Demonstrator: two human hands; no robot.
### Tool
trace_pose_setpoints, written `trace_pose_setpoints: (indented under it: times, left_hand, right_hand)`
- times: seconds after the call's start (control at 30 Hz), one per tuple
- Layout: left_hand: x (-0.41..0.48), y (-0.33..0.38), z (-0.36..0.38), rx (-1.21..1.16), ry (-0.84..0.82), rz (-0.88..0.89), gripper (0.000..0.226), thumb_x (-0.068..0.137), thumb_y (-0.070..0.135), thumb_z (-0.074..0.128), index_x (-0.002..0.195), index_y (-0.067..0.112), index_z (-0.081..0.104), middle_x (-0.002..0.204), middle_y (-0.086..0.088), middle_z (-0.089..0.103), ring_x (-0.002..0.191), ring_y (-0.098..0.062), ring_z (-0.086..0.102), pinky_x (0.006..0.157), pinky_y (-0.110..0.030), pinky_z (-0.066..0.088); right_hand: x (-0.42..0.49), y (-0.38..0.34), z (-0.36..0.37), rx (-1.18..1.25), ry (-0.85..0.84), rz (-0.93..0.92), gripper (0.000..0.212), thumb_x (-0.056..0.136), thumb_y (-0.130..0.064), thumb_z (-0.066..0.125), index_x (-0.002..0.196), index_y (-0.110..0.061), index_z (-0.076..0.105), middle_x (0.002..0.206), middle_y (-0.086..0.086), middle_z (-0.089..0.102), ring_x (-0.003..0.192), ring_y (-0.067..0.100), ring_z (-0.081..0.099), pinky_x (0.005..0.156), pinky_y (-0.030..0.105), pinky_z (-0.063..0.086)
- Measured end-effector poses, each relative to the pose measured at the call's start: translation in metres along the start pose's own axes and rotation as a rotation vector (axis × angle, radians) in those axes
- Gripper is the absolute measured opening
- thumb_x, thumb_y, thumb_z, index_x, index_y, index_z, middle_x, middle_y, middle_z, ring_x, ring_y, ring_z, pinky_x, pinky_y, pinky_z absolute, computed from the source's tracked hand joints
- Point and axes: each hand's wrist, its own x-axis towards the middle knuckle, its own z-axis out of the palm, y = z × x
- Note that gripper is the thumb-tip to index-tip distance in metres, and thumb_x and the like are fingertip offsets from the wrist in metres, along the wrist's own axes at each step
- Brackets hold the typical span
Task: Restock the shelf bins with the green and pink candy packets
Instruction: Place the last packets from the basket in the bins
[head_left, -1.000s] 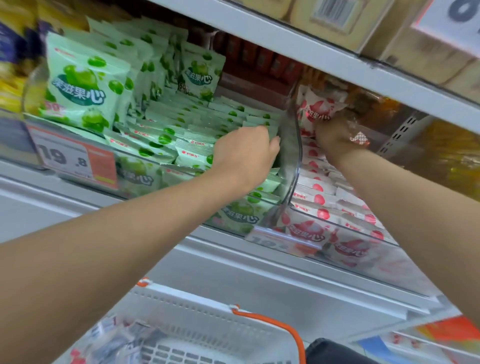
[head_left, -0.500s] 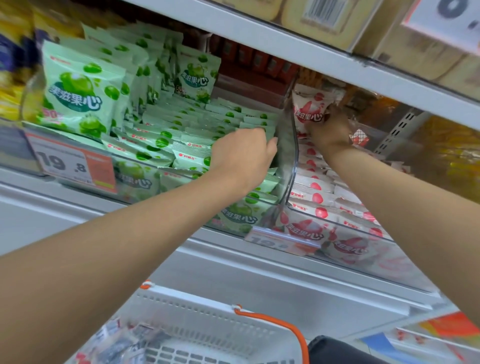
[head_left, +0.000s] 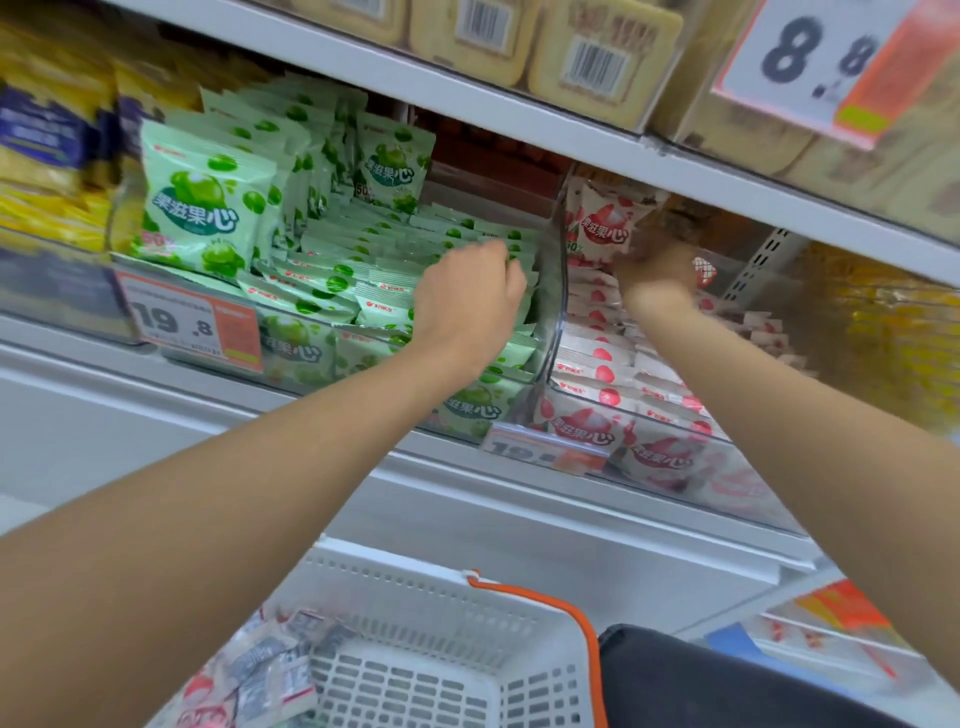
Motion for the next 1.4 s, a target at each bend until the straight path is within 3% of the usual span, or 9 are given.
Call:
trace_pose_setpoints:
  times: [0.17,0.37,0.53,0.67,0.77,1.07,1.13,1.23,1.4]
  left_hand:
    - [-0.048,0.025,-0.020,-0.071,0.133,0.012,0.022,0.095,0.020,0.045,0.076,0.015,0.055,0.065,0.001,0.055,0.062,-0.021,0.051,0.054,-0.038,0.043]
    - [-0.124,0.023,-0.039,-0.242,-0.120,-0.340,0.021,0.092,0.022,0.050,0.071,0.020,0.049,0.070,-0.006,0.059,0.072,-0.031,0.053,0.060,-0.037,0.037]
    - [-0.204,-0.052,-0.026,-0.109,-0.584,-0.617,0.030,0.089,0.025,0.052,0.086,0.002,0.070,0.094,-0.020,0.070,0.096,-0.037,0.064,0.080,-0.037,0.051]
    - [-0.283,-0.122,-0.019,0.193,-1.037,-0.635,0.030,0.097,0.020,0.046,0.108,0.001,0.065,0.112,-0.019,0.065,0.104,-0.032,0.062,0.084,-0.030,0.048]
    - [-0.321,-0.161,-0.008,0.361,-1.169,-0.597,0.034,0.093,0.014,0.048,0.127,0.007,0.053,0.129,-0.017,0.055,0.113,-0.031,0.057,0.086,-0.033,0.046]
    - [-0.330,-0.241,0.043,0.481,-1.096,-0.553,0.070,0.089,0.005,0.054,0.149,0.028,0.026,0.156,-0.016,0.016,0.134,-0.038,0.033,0.100,-0.048,0.048]
    - [-0.329,-0.249,0.055,0.485,-1.074,-0.494,0.065,0.089,0.013,0.060,0.145,0.028,0.029,0.150,-0.016,0.026,0.134,-0.037,0.034,0.104,-0.051,0.042]
    - [-0.339,-0.261,0.065,0.580,-1.202,-0.498,0.065,0.089,0.024,0.063,0.144,0.036,0.030,0.158,-0.015,0.007,0.142,-0.040,0.019,0.110,-0.057,0.031]
    - [-0.348,-0.260,0.066,0.746,-1.209,-0.314,0.059,0.083,-0.007,0.058,0.132,0.023,0.046,0.156,-0.017,0.008,0.139,-0.044,0.024,0.106,-0.057,0.038]
  right_hand:
    - [-0.087,0.006,-0.018,0.048,-0.041,-0.332,0.014,0.087,-0.008,0.059,0.096,-0.013,0.068,0.086,-0.002,0.063,0.077,0.012,0.057,0.068,0.021,0.044]
    - [-0.191,0.027,-0.019,0.180,-0.100,-0.364,0.010,0.077,-0.001,0.057,0.079,-0.010,0.061,0.071,0.003,0.057,0.066,0.020,0.052,0.064,0.032,0.041]
    - [-0.256,0.067,0.016,-0.246,-0.781,-0.383,0.013,0.084,-0.008,0.056,0.086,-0.013,0.068,0.089,0.006,0.069,0.088,0.026,0.062,0.078,0.034,0.048]
    - [-0.291,0.087,0.037,-0.678,-1.244,-0.586,0.015,0.088,-0.013,0.052,0.090,-0.013,0.067,0.098,0.008,0.070,0.094,0.027,0.063,0.110,0.040,0.038]
    - [-0.310,0.091,0.049,-0.800,-1.405,-0.601,0.013,0.092,-0.016,0.054,0.100,-0.010,0.063,0.100,0.008,0.064,0.089,0.027,0.062,0.080,0.037,0.050]
    - [-0.310,0.073,0.071,-0.802,-1.434,-0.640,0.016,0.093,-0.013,0.051,0.077,-0.013,0.049,0.075,0.000,0.047,0.065,0.020,0.046,0.053,0.027,0.034]
    - [-0.308,0.069,0.071,-0.807,-1.436,-0.633,0.012,0.095,-0.013,0.050,0.083,-0.012,0.053,0.084,0.002,0.053,0.070,0.020,0.052,0.057,0.028,0.040]
    - [-0.311,0.068,0.071,-0.784,-1.452,-0.627,0.021,0.095,-0.013,0.049,0.112,-0.009,0.061,0.109,0.007,0.063,0.095,0.025,0.063,0.075,0.033,0.051]
    - [-0.313,0.074,0.071,-0.800,-1.486,-0.599,0.026,0.097,-0.017,0.049,0.119,-0.010,0.060,0.118,0.008,0.062,0.104,0.026,0.062,0.087,0.038,0.052]
